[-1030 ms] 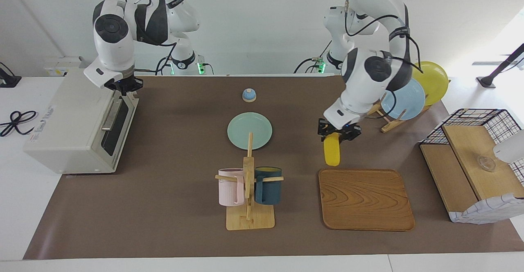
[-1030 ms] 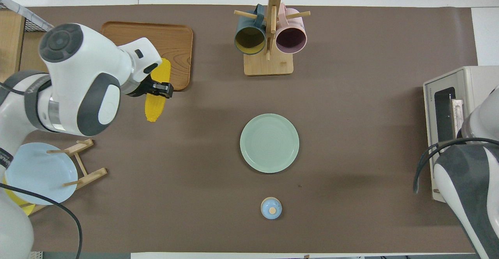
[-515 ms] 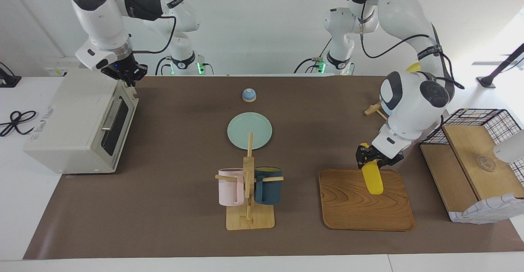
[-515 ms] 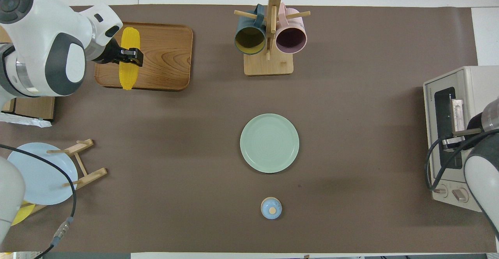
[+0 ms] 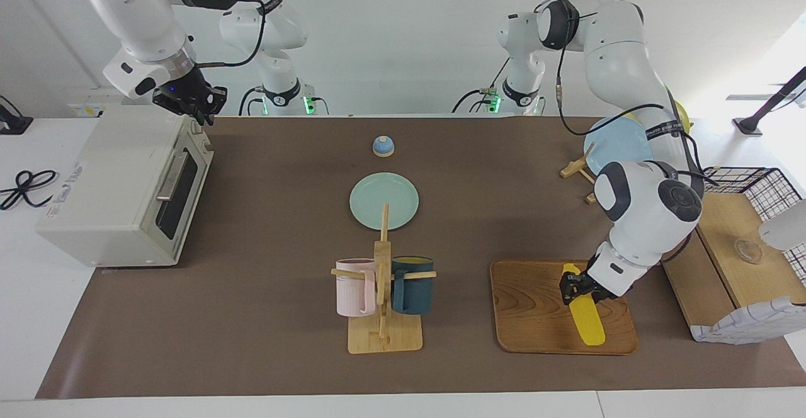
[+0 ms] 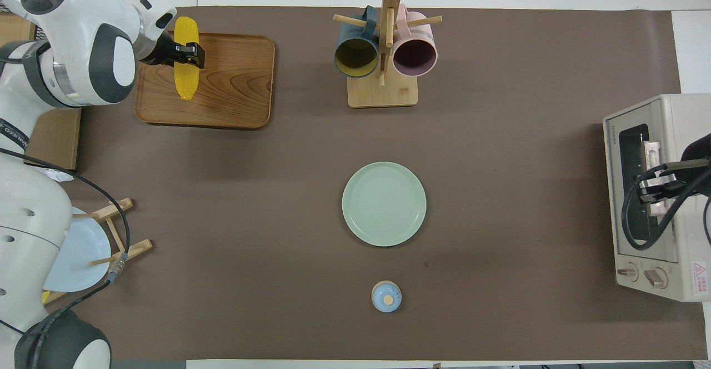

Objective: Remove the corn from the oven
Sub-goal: 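Carry the corn with the left gripper onto the wooden tray, then open the left gripper and lift it off the corn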

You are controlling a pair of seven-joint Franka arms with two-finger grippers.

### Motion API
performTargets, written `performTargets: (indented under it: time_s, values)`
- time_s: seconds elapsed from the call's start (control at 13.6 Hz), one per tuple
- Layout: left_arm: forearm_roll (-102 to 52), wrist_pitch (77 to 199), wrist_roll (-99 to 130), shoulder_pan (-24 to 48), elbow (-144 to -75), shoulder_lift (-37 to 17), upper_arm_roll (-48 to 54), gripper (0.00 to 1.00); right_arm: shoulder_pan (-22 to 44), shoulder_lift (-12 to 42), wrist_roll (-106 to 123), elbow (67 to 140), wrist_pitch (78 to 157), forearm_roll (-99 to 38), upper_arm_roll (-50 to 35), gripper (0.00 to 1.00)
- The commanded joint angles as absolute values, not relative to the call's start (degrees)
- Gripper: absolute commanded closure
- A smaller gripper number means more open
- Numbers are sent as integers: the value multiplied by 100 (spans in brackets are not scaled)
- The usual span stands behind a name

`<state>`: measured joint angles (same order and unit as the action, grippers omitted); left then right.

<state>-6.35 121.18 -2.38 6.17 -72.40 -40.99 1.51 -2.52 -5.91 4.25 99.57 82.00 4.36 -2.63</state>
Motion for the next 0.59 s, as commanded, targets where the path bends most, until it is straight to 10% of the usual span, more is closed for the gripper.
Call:
performTargets:
  time_s: [0.0,0.15,0.22,0.37,0.52]
  values:
    - [-677,12304,-202,615,-7049,-4367,184,100,-281,-466,519,9791,8042,290,-290,86]
    - [-677,12401,-185,624,-7049,-4456,176,100,-378,-466,510,9817,8051,220,-342,48]
    - [-668,12384,-176,607,-7049,-4456,176,100,-395,-431,518,9817,8042,211,-351,0]
    - [-633,12419,-185,642,-7075,-4447,176,100,-378,-299,510,9782,8068,220,-351,0]
    - [-633,12585,-176,659,-7215,-4395,149,1,-387,-168,457,9651,8086,220,-343,0]
